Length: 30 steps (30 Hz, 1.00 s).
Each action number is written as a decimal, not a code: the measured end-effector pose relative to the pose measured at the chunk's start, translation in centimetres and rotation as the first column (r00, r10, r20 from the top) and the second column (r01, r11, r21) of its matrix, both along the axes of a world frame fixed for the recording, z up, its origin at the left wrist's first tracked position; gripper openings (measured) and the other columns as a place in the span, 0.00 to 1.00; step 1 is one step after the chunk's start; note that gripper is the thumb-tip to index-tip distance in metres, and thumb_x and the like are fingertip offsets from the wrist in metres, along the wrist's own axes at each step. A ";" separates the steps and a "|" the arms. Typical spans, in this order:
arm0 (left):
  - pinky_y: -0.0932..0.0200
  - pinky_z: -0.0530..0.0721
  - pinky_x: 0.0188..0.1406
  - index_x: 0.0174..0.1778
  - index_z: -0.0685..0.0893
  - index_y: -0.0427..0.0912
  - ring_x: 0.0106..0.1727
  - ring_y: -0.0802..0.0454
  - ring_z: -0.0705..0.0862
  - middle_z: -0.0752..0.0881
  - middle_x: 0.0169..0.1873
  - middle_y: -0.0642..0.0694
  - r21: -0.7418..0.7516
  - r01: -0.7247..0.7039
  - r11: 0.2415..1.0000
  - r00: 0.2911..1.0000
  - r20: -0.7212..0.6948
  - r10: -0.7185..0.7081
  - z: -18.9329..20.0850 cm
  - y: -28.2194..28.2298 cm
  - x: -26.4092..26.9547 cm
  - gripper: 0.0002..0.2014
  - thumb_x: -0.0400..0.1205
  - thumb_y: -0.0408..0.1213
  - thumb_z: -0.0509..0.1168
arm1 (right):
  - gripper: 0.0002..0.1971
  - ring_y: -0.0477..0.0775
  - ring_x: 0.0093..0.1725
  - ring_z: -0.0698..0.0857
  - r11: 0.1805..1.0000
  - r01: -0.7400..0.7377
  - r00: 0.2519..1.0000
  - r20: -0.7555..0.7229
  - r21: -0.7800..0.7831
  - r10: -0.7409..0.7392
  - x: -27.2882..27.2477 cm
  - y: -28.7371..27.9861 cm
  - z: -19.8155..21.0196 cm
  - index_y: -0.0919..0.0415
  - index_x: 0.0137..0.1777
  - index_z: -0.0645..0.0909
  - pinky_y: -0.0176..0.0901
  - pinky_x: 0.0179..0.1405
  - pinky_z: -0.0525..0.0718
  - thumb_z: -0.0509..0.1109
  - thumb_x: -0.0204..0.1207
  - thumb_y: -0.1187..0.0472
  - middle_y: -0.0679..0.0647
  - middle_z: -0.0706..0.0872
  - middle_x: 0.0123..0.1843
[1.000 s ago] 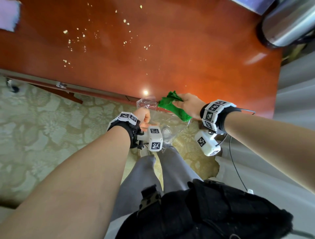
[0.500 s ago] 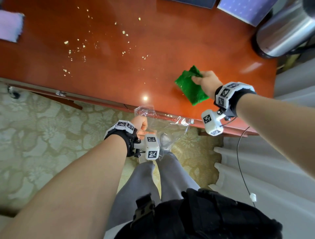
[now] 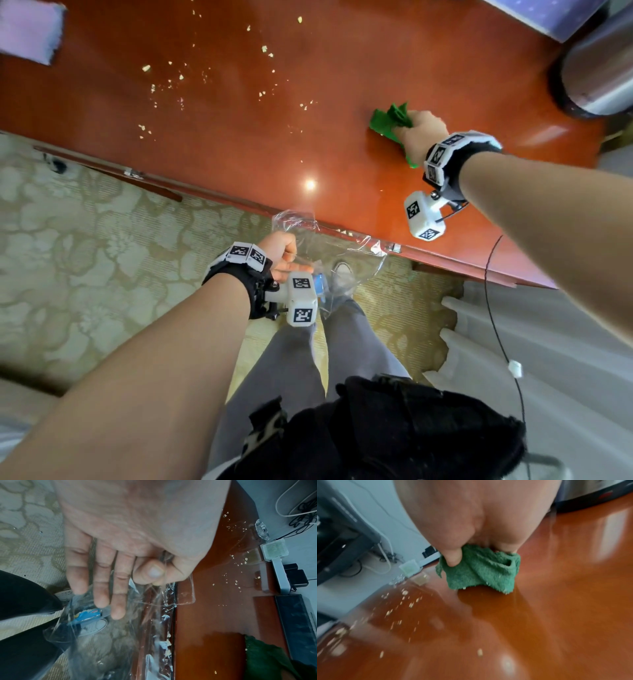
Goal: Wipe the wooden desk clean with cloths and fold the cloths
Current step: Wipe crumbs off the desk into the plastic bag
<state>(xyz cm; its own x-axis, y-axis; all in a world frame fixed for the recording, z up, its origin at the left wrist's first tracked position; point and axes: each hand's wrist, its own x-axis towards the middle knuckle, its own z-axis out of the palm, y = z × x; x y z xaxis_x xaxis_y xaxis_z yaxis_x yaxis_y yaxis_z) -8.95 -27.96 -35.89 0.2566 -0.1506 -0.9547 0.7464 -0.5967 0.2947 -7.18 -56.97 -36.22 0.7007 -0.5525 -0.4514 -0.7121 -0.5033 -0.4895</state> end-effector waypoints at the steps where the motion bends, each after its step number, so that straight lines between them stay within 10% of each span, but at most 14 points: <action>1: 0.49 0.80 0.54 0.25 0.59 0.46 0.44 0.49 0.93 0.86 0.43 0.44 0.004 0.006 1.000 1.000 0.000 -0.006 -0.1 0.1 0.0 0.13 0.73 0.29 0.52 | 0.18 0.64 0.57 0.85 0.999 -0.042 0.999 -0.023 -0.026 0.041 -0.5 0.6 -0.4 0.55 0.72 0.78 0.42 0.44 0.75 0.61 0.83 0.58 0.62 0.85 0.55; 10: 0.54 0.74 0.43 0.28 0.59 0.47 0.37 0.50 0.93 0.92 0.34 0.41 0.003 0.025 1.000 0.999 -0.027 -0.025 -1.2 0.9 -0.6 0.12 0.74 0.29 0.51 | 0.16 0.62 0.42 0.83 0.954 -0.292 0.953 -0.101 -0.068 0.285 -5.8 5.3 -0.6 0.58 0.71 0.77 0.44 0.40 0.77 0.58 0.86 0.57 0.57 0.84 0.44; 16: 0.46 0.80 0.57 0.29 0.60 0.45 0.60 0.35 0.87 0.81 0.20 0.43 0.008 0.043 0.999 0.998 -0.037 -0.043 -1.6 0.0 -1.1 0.15 0.79 0.25 0.49 | 0.17 0.48 0.30 0.82 0.907 -0.415 0.886 -0.197 0.069 0.420 -9.5 10.7 -0.3 0.58 0.73 0.73 0.37 0.23 0.80 0.56 0.87 0.57 0.51 0.81 0.37; 23: 0.42 0.75 0.66 0.26 0.58 0.47 0.62 0.32 0.86 0.63 0.20 0.49 -0.027 -0.002 1.000 0.996 -0.084 0.000 -0.9 -0.8 -1.4 0.18 0.79 0.24 0.47 | 0.17 0.48 0.33 0.81 0.788 -0.599 0.748 -0.252 0.142 0.614 -12.7 13.4 -0.6 0.59 0.73 0.73 0.43 0.39 0.88 0.55 0.88 0.56 0.52 0.84 0.42; 30: 0.44 0.75 0.66 0.26 0.59 0.47 0.56 0.35 0.88 0.65 0.20 0.50 0.000 -0.018 1.000 0.996 -0.092 0.018 -1.0 -0.5 -1.9 0.17 0.78 0.24 0.48 | 0.16 0.50 0.36 0.80 0.881 -0.420 0.870 -0.180 0.217 0.459 -13.6 12.4 -0.1 0.62 0.72 0.75 0.41 0.38 0.81 0.59 0.87 0.60 0.56 0.84 0.47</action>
<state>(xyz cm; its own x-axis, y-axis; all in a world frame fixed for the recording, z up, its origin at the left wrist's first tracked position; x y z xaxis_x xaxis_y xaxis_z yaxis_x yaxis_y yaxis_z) -10.88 -28.48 -36.88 0.1705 -0.1471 -0.9743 0.7811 -0.5826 0.2247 -20.79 -44.59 -36.36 0.7252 -0.1140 -0.6790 -0.5347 -0.7145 -0.4511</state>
